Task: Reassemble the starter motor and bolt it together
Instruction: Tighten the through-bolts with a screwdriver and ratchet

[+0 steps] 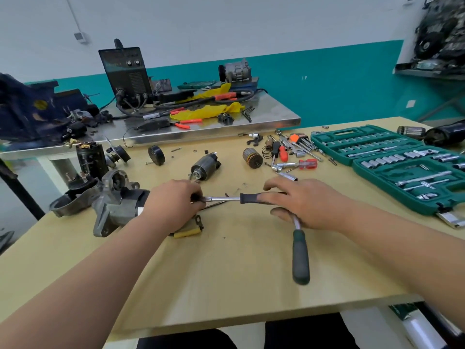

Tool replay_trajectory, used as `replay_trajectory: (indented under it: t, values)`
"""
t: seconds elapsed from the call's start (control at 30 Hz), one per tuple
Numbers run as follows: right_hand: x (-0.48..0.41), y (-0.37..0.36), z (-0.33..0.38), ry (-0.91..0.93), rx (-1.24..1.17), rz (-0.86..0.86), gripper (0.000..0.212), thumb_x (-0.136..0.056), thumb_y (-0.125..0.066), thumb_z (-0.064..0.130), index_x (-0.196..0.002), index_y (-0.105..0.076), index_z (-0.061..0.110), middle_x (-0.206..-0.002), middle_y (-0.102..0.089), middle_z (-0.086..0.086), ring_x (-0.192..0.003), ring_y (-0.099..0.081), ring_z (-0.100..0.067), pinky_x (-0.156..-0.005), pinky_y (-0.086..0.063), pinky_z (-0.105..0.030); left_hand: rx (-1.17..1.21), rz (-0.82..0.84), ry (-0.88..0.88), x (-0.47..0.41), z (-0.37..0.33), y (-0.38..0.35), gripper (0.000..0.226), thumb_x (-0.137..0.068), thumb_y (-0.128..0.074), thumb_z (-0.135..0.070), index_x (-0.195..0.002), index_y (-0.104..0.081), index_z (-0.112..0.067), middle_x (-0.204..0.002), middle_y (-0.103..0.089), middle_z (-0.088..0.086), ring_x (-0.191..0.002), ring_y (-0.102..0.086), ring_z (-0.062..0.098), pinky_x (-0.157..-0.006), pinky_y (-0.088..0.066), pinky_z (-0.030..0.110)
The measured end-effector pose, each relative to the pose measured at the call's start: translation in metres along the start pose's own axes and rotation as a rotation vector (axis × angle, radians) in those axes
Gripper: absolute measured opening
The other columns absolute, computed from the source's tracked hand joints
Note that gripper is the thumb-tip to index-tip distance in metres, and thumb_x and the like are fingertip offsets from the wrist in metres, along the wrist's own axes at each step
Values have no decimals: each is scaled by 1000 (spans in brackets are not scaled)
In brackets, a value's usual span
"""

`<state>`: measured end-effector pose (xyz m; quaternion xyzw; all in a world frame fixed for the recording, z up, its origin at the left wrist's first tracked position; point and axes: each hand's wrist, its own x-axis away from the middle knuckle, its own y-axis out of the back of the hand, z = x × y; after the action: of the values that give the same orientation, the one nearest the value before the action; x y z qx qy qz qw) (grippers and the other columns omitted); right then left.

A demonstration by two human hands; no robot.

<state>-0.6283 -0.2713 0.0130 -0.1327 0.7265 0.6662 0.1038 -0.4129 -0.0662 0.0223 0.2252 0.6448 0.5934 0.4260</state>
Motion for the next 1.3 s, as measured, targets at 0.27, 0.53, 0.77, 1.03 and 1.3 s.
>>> replay_trajectory:
  t: [0.27, 0.53, 0.77, 1.03, 1.3]
  values:
    - [-20, -1, 8, -803, -1022, 164, 42, -99, -35, 50, -97, -66, 21, -74, -73, 8, -41, -40, -13, -39, -31, -17, -85, -18, -1, 4, -3, -1, 15, -93, -57, -47, -103, -62, -37, -95, -57, -14, -79, -52, 10, -53, -34, 23]
    - [-6, -11, 10, -416, -530, 146, 35, -91, -51, 55, -103, -59, 23, -85, -62, 11, -72, -59, -12, -58, -40, -24, -133, 20, 32, 1, -8, 4, 24, -97, -49, -48, -105, -65, -33, -87, -63, -8, -75, -57, 14, -49, -34, 24]
    - [-25, 2, 16, -919, -902, 157, 71, -91, -23, 71, -92, -62, 13, -50, -55, -2, -37, -41, -16, -43, -34, -21, -148, 12, 75, 6, -9, 0, 21, -96, -50, -49, -102, -64, -34, -82, -60, -8, -79, -56, 16, -55, -39, 26]
    - [-24, 4, 13, -550, -534, -34, 55, -90, -28, 65, -90, -59, 19, -63, -54, 1, -53, -49, -18, -47, -38, -25, -147, -19, 47, 7, -7, 0, 22, -97, -47, -48, -102, -64, -34, -84, -61, -10, -77, -55, 14, -50, -29, 25]
    - [-19, 11, 5, -462, -309, -65, 47, -94, -28, 57, -95, -61, 23, -71, -63, -1, -63, -59, -22, -55, -42, -28, -103, -30, 56, 10, -6, -2, 13, -90, -60, -49, -98, -61, -38, -90, -61, -13, -81, -56, 13, -54, -32, 26]
